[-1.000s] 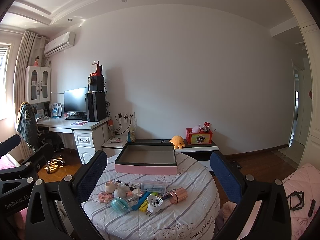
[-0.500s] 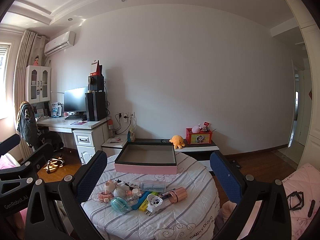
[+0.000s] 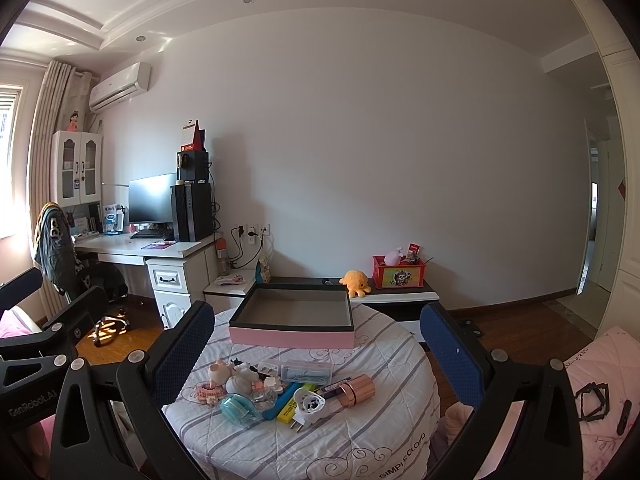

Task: Organize rigid objects

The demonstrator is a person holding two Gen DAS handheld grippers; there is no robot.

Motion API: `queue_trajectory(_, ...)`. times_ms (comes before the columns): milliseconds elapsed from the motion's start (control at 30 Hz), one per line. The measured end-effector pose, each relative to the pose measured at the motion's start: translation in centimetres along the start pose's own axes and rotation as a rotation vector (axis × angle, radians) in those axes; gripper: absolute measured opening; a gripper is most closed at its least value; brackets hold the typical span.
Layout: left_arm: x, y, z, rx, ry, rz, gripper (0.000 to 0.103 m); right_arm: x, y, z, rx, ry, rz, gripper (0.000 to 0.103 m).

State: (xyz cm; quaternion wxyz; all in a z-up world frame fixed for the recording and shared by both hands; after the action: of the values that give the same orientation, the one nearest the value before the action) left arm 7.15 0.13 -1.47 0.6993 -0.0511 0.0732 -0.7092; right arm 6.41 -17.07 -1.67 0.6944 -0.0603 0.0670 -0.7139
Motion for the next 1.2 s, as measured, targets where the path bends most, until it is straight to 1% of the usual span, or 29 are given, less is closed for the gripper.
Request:
queue_trajectory(233, 0.2, 2.1, -0.9, -0.026, 0.015, -0.010, 0.103, 0.2, 1.6, -0.4, -0.017, 0.001, 0.007, 0.103)
queue_trajectory(400, 0.3, 5.2, -2.4, -0.061, 0.020, -0.024, 0.103, 1.1, 3.7, -1.7, -0.041, 0.018, 0.001, 0.103)
queue_trajectory(500, 0.4, 7.7, -4.7, -0.117, 0.026, -0.045, 0.103, 2.0, 5.8, -3.5, -0.082, 0.022, -0.011, 0.103)
queue_trajectory(567, 0.8, 9.5, -7.0, -0.174, 0.032, -0.064, 0.103, 2.7, 7.4, -5.3, -0.122, 0.026, -0.016, 0.103)
queue_trajectory(700, 1.8, 13.2, -12.4, -0.304, 0.038, -0.098, 0.103, 3.8, 10.7, -9.8, -0.231, 0.043, 0.007, 0.103)
queue_trajectory(800, 2.6, 15.6, -16.0, -0.381, 0.055, -0.100, 0.103, 4.2, 13.0, -13.2, -0.319, 0.042, 0.013, 0.103)
queue_trajectory(867, 3.1, 17.0, -17.7, -0.415, 0.057, -0.106, 0.103, 4.5, 14.2, -14.9, -0.358, 0.046, 0.022, 0.103)
queue_trajectory(933, 3.4, 18.3, -19.1, -0.444, 0.058, -0.104, 0.103, 5.0, 15.3, -16.3, -0.395, 0.049, 0.026, 0.103)
queue_trajectory(1067, 4.0, 20.4, -21.4, -0.507, 0.057, -0.118, 0.103, 5.6, 17.1, -18.1, -0.434, 0.062, 0.046, 0.103)
queue_trajectory(1133, 4.3, 21.1, -22.2, -0.526, 0.039, -0.150, 0.101, 5.8, 17.7, -18.6, -0.452, 0.066, 0.050, 0.103)
queue_trajectory(1200, 4.6, 21.7, -22.5, -0.529, 0.029, -0.174, 0.098, 6.0, 18.2, -19.0, -0.460, 0.071, 0.052, 0.103)
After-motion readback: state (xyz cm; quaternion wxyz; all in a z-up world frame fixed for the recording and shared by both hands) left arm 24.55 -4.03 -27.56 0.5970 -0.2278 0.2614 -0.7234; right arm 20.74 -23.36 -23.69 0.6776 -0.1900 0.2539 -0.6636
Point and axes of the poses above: each gripper's, at about its wrist camera, not at the fingertips, and y roughly the way its jaws point, x to its right, z to its top, the point moved 7 cm from there along y, roughly the way its jaws point
